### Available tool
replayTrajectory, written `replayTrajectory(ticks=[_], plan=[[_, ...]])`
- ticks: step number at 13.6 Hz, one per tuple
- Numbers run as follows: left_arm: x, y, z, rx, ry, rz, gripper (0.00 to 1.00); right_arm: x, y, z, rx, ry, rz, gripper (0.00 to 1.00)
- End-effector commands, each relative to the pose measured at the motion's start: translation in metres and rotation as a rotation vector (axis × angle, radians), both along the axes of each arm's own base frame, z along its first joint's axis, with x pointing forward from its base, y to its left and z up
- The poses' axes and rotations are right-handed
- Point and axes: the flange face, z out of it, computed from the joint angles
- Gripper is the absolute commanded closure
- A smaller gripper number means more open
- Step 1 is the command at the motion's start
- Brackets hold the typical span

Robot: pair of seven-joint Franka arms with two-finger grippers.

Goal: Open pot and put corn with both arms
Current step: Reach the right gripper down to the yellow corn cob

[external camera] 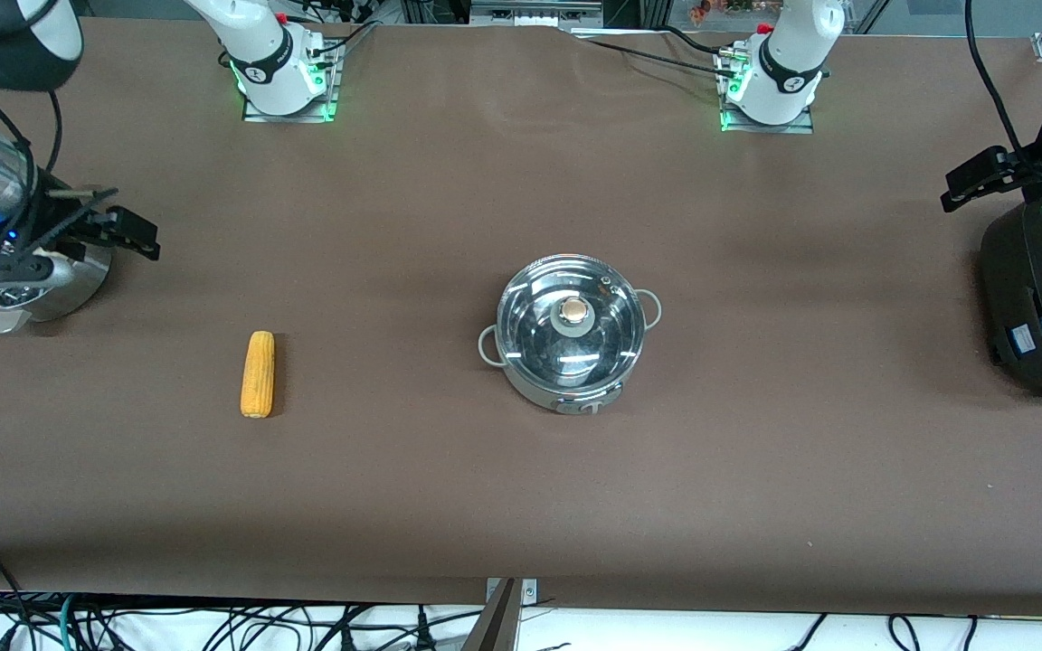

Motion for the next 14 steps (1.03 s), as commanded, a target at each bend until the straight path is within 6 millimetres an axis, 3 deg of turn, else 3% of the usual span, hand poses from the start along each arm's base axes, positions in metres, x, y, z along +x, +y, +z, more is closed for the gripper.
replayTrajectory(ticks=[1, 4, 10, 14], plan=[[-0.002, 0.001, 0.007, -0.020, 0.000, 0.001, 0.00, 0.018, -0.001, -0.016, 0.015, -0.003, -0.016, 0.00], [-0.002, 0.001, 0.007, -0.020, 0.000, 0.002, 0.00, 0.036, -0.001, -0.061, 0.017, 0.025, -0.015, 0.00], [-0.002, 0.001, 0.008, -0.022, -0.003, 0.002, 0.00, 0.075, 0.008, -0.178, 0.040, 0.024, -0.013, 0.00], [-0.002, -0.001, 0.008, -0.023, -0.005, -0.001, 0.00, 0.079, 0.019, -0.232, 0.047, 0.007, -0.003, 0.00]])
